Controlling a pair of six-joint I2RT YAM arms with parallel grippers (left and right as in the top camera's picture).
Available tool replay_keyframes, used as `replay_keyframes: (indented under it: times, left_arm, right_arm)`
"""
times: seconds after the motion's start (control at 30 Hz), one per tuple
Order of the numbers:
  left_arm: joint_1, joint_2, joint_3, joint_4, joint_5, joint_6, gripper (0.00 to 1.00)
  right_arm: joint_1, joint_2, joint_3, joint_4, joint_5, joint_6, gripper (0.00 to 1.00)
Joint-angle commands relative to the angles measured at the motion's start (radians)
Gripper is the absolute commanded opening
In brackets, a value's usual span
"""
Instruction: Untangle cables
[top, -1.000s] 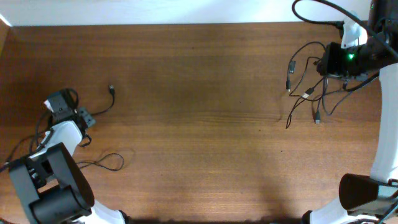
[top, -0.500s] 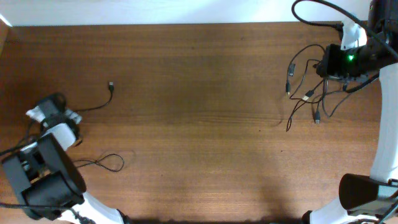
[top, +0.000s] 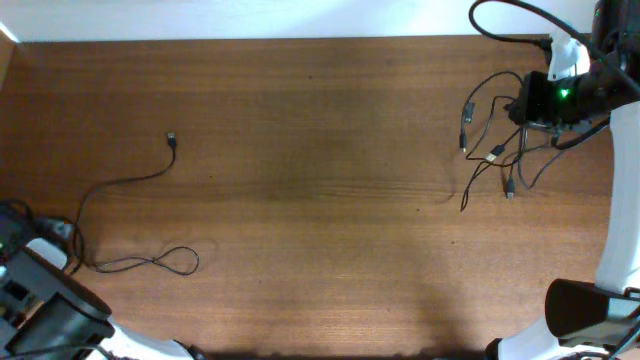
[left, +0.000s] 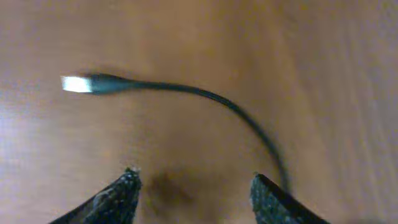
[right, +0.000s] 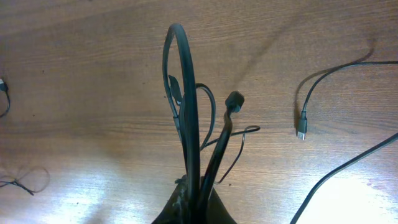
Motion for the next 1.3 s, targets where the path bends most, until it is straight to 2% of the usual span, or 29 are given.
replay_keyframes:
  times: [0.0, 0.2, 0.23, 0.3, 0.4, 0.43, 0.47, 0.57, 0.67, 0.77, 0.83, 0.9, 1.0, 1.07, 1.13, 1.17, 1.27]
  left_arm:
    - [-0.090, -0.055, 0.002, 0.014, 0.032, 0.123, 0.61]
    - [-0.220, -0.082, 0.002, 0.031, 0.041, 0.307, 0.59]
    - [-0.237, -0.073, 0.002, 0.053, 0.050, 0.351, 0.51]
    - [-0.257, -0.042, 0.002, 0.101, 0.136, 0.425, 0.55]
    - [-0.274, -0.009, 0.002, 0.154, 0.210, 0.428, 0.63]
    - [-0.275, -0.005, 0.002, 0.159, 0.214, 0.429, 0.64]
    - [-0.275, 0.004, 0.002, 0.161, 0.225, 0.435, 0.60]
    - [-0.283, 0.026, 0.002, 0.107, 0.227, 0.428, 0.50]
    - [-0.285, 0.027, 0.002, 0.054, 0.197, 0.291, 0.49]
    - [-0.285, 0.027, 0.002, 0.002, 0.188, 0.276, 0.44]
    - [-0.285, 0.027, 0.002, -0.049, 0.108, 0.237, 0.38]
    - [-0.283, 0.027, 0.002, -0.196, -0.089, 0.051, 0.36]
    - [-0.278, 0.027, 0.002, -0.243, -0.133, 0.037, 0.37]
    - [-0.238, 0.027, 0.002, -0.262, -0.199, -0.023, 0.38]
    - [-0.196, 0.027, 0.002, -0.251, -0.198, -0.022, 0.37]
    - [-0.173, 0.026, 0.003, -0.219, -0.174, 0.029, 0.38]
    - [-0.178, -0.018, 0.022, -0.195, 0.013, 0.143, 0.41]
  right_arm:
    - [0.005, 0.003, 0.006, 0.002, -0.012, -0.011, 0.05]
    - [0.005, 0.003, 0.006, 0.002, -0.012, -0.011, 0.05]
    - [0.005, 0.003, 0.006, 0.002, -0.012, -0.011, 0.05]
    - [0.005, 0.003, 0.006, 0.002, -0.012, -0.011, 0.05]
    - [0.005, 0.003, 0.006, 0.003, -0.012, -0.011, 0.05]
    - [0.005, 0.003, 0.006, 0.003, -0.012, -0.011, 0.05]
    - [0.006, 0.003, 0.006, 0.003, -0.013, -0.011, 0.05]
    - [0.005, 0.003, 0.006, 0.003, -0.013, -0.011, 0.05]
    - [0.005, 0.003, 0.006, 0.003, -0.013, -0.011, 0.05]
    - [0.005, 0.003, 0.006, 0.003, -0.013, -0.011, 0.05]
    - [0.005, 0.003, 0.006, 0.003, -0.013, -0.011, 0.05]
    - [0.006, 0.003, 0.006, 0.003, -0.013, -0.011, 0.05]
    - [0.005, 0.003, 0.006, 0.003, -0.013, -0.011, 0.05]
    - [0.005, 0.003, 0.006, 0.002, -0.013, -0.011, 0.05]
    - [0.005, 0.003, 0.006, 0.003, -0.013, -0.011, 0.05]
    - [0.005, 0.003, 0.006, 0.003, -0.013, -0.011, 0.05]
    - [0.005, 0.003, 0.006, 0.006, -0.012, -0.011, 0.05]
